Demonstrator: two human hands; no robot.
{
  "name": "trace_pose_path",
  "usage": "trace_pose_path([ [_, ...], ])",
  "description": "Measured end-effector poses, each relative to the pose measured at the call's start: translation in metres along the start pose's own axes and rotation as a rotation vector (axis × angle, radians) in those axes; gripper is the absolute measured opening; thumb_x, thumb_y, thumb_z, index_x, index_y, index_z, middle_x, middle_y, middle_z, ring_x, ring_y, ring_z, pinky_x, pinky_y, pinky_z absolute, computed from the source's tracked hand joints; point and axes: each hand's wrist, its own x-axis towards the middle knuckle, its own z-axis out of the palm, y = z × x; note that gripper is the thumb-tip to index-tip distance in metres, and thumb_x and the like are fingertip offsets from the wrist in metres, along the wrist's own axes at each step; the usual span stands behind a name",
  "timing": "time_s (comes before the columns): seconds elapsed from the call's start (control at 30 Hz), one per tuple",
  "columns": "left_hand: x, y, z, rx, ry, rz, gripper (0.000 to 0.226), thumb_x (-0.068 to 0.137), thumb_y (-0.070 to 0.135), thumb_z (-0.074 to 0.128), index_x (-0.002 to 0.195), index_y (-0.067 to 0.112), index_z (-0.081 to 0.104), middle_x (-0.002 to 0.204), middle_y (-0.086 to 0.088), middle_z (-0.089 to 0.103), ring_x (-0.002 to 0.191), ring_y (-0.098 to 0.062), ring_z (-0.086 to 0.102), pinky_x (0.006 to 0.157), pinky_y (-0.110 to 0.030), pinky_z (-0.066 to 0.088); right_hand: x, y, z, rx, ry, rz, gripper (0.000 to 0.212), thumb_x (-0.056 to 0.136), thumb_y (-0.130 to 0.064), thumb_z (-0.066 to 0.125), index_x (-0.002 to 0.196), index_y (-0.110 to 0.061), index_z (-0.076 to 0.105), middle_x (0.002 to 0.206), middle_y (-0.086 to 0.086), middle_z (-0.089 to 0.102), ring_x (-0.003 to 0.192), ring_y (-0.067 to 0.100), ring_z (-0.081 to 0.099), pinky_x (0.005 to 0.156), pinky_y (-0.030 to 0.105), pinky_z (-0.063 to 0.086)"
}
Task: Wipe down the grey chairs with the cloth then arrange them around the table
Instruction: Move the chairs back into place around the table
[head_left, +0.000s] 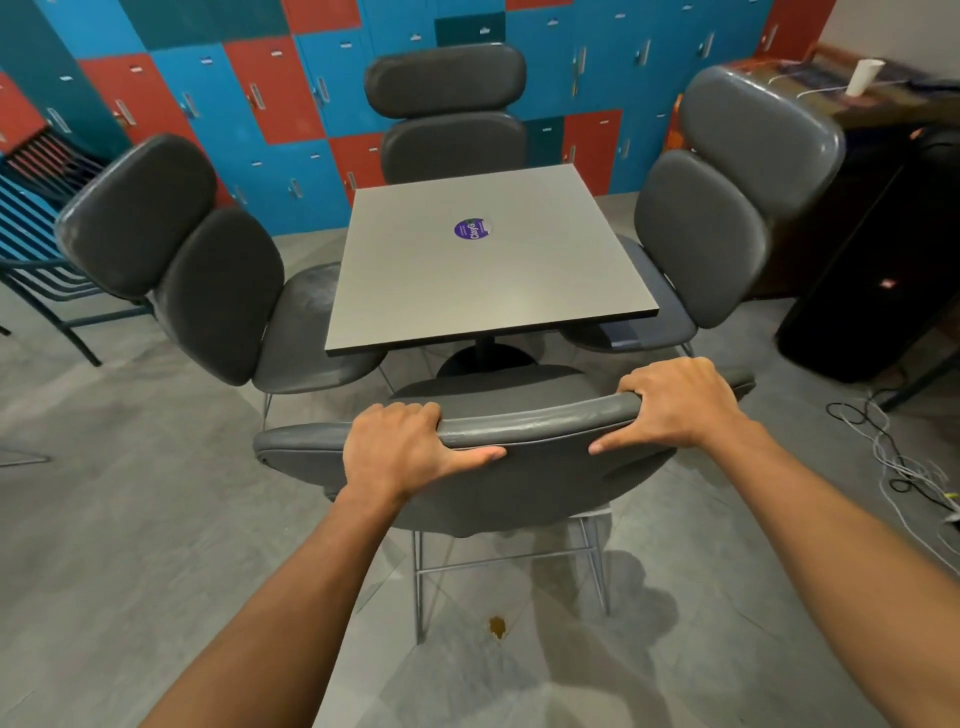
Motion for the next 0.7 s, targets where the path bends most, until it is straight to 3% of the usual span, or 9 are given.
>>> trace_pose_path([
  [0.17, -0.007, -0.002, 0.003, -0.013, 0.034, -0.008, 0.089, 0.063, 0.109, 0.016, 0.062, 0.025, 0.047, 0.055, 0.011, 0.044, 0.055, -0.013, 0.051, 0.053, -0.030, 0.037, -0.005, -0.005, -0.004, 0.058, -0.022, 0.007, 0.095, 0.045, -0.113, 0.024, 0.078, -0.033, 0.062, 0.072, -0.015, 0.062, 0.074, 0.013, 0.059, 0.066, 0.031, 0.039],
  [0.3, -0.019, -0.006, 0.004, -0.067, 0.036, 0.008, 0.090, 0.067, 0.107, 0.014, 0.068, 0.026, 0.053, 0.061, 0.010, 0.052, 0.059, -0.013, 0.053, 0.060, -0.033, 0.049, -0.014, -0.012, -0.008, 0.090, -0.047, 0.010, 0.095, 0.046, -0.113, 0.026, 0.082, -0.033, 0.063, 0.076, -0.015, 0.063, 0.076, 0.013, 0.060, 0.068, 0.032, 0.044],
  [0.6, -0.032, -0.017, 0.013, -0.012, 0.036, -0.005, 0.090, 0.067, 0.107, 0.016, 0.069, 0.026, 0.055, 0.062, 0.011, 0.052, 0.058, -0.012, 0.053, 0.058, -0.030, 0.047, -0.017, -0.023, 0.001, 0.029, 0.015, -0.033, 0.098, 0.049, -0.113, 0.017, 0.084, -0.035, 0.065, 0.077, -0.016, 0.064, 0.075, 0.010, 0.061, 0.066, 0.027, 0.046],
  [0.7, -0.014, -0.006, 0.006, -0.002, 0.031, -0.002, 0.089, 0.066, 0.107, 0.014, 0.068, 0.026, 0.051, 0.062, 0.012, 0.048, 0.060, -0.014, 0.050, 0.058, -0.030, 0.038, -0.009, -0.008, -0.001, 0.044, -0.001, 0.001, 0.096, 0.047, -0.113, 0.020, 0.083, -0.035, 0.064, 0.077, -0.017, 0.064, 0.077, 0.011, 0.060, 0.067, 0.029, 0.045],
])
